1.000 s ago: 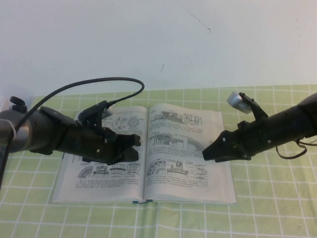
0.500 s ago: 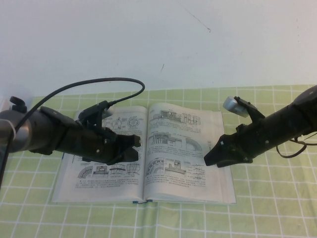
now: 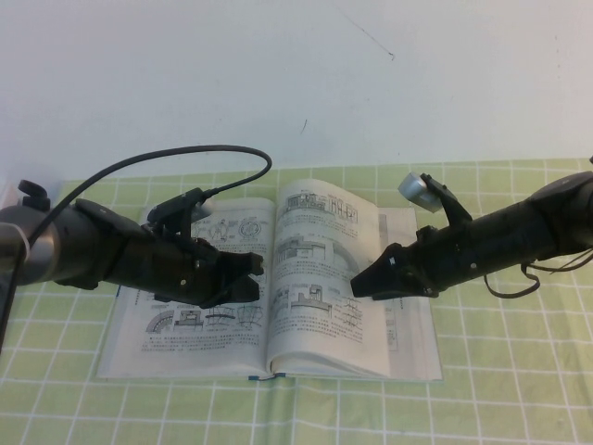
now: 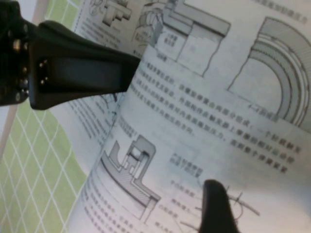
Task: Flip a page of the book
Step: Open the closed book
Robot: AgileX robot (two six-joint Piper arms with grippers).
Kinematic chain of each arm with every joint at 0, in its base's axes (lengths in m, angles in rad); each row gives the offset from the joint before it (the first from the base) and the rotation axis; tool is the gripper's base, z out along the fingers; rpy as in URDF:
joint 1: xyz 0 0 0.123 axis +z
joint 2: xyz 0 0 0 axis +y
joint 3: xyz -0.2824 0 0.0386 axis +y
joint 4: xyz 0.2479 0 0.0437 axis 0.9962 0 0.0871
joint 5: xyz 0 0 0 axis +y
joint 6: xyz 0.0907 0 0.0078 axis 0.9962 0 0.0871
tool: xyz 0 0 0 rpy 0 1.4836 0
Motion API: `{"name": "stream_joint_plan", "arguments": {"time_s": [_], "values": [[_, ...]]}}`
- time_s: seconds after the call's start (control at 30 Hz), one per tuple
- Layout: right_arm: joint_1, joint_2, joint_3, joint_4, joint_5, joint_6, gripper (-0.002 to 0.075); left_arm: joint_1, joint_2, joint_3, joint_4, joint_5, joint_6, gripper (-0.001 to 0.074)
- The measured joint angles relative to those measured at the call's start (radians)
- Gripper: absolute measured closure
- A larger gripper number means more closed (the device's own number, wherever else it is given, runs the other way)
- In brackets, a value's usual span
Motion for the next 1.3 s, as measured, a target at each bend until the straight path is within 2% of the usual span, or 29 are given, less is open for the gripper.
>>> {"name": "stream_joint_plan", "arguments": {"time_s": [0.27,0.47,0.77,1.0,1.3], "values": [[-0.005,0.002,-0.007,-0.033,-0.011,-0.014,0.0317,0.000,0.000,0.000,0.000,0.002,0.007,0.0738],[-0.030,0.004,-0.067,-0.209,0.015,0.103,0.0317,0.000,0.000,0.000,0.000,0.002,0.007,0.0738],[-0.030,0.004,-0.092,-0.266,0.038,0.155,0.0317,0.000,0.000,0.000,-0.002,0.004,0.007,0.0738],[-0.031,0.004,-0.204,-0.451,0.113,0.311,0.0317,0.000,0.000,0.000,-0.003,0.004,0.007,0.0738],[-0.029,0.044,-0.217,-0.472,0.134,0.381,0.0317,0.000,0.002,0.000,-0.003,0.004,0.007,0.0738]]}}
